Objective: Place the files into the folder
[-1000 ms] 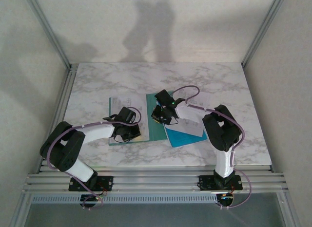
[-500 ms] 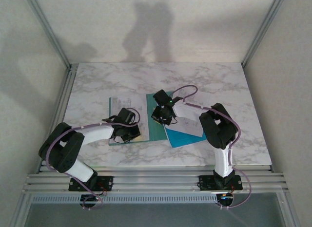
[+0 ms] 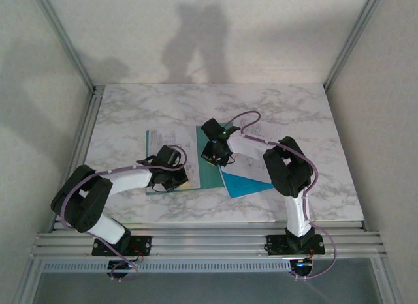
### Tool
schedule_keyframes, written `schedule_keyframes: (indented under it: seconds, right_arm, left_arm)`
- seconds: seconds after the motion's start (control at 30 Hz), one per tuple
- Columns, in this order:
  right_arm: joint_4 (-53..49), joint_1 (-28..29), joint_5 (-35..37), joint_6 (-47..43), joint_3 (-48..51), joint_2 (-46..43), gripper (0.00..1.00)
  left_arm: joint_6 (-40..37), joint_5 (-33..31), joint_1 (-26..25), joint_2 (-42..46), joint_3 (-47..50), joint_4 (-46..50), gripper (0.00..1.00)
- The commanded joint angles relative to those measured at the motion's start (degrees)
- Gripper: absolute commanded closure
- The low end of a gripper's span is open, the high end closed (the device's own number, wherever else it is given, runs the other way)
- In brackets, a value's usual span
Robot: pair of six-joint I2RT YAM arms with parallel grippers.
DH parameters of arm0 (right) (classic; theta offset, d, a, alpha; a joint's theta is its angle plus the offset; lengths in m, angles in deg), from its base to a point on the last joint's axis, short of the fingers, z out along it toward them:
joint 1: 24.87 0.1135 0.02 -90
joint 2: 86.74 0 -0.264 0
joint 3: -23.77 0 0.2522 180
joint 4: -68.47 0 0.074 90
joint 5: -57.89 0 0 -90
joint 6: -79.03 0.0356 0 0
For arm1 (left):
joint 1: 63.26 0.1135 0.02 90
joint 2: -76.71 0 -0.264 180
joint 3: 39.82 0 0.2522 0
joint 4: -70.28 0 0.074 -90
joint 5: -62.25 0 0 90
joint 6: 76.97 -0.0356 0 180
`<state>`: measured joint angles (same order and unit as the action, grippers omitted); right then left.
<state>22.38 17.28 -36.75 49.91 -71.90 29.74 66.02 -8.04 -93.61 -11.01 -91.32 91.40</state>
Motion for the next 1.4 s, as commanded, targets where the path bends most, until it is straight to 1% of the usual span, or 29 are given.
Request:
schedule_keyframes:
  seconds: [0.0, 0.07, 0.2, 0.43, 0.6, 0.77, 0.9, 1.0, 1.13, 1.37]
  right_arm:
    - [-5.4, 0.4, 3.9, -2.0, -0.7, 3.2, 1.0]
    - [-5.6, 2.0, 3.8, -2.8, -2.3, 3.2, 1.0]
    - [-6.7, 2.6, 3.6, -3.1, -4.4, 3.9, 1.0]
    - [-7.2, 2.6, 4.2, -2.5, -3.6, 4.1, 1.0]
    - [-9.6, 2.6, 4.9, -2.8, -3.6, 6.3, 1.0]
    - [-13.8, 2.5, 8.0, -4.4, -3.6, 9.7, 1.0]
    - [-17.4, 2.3, 11.8, -6.7, -4.3, 10.9, 1.0]
    - [-19.2, 2.1, 13.4, -8.4, -5.6, 11.8, 1.0]
    - [-20.2, 2.1, 13.7, -9.0, -6.7, 12.7, 1.0]
    - [-20.5, 2.1, 14.3, -10.3, -8.2, 11.0, 1.0]
  left_arm:
    - [1.0, -4.1, -0.2, -0.1, 1.9, 4.2, 1.0]
    - [1.0, -4.1, -0.2, -0.3, 2.0, 4.1, 1.0]
    - [1.2, -4.0, -0.2, -0.3, 2.2, 3.9, 1.0]
    - [1.1, -4.1, -0.2, 0.2, 2.3, 4.1, 1.0]
    - [1.0, -4.1, -0.2, 0.4, 2.4, 4.2, 1.0]
    - [1.4, -4.2, 0.2, 0.9, 2.7, 4.5, 1.0]
    - [1.7, -4.4, 0.5, 1.7, 3.3, 4.4, 1.0]
    - [1.8, -4.3, 0.7, 2.1, 3.6, 4.6, 1.0]
    - [1.7, -4.4, 0.9, 2.4, 3.7, 4.8, 1.0]
    - [1.8, -4.3, 1.1, 2.7, 4.0, 4.7, 1.0]
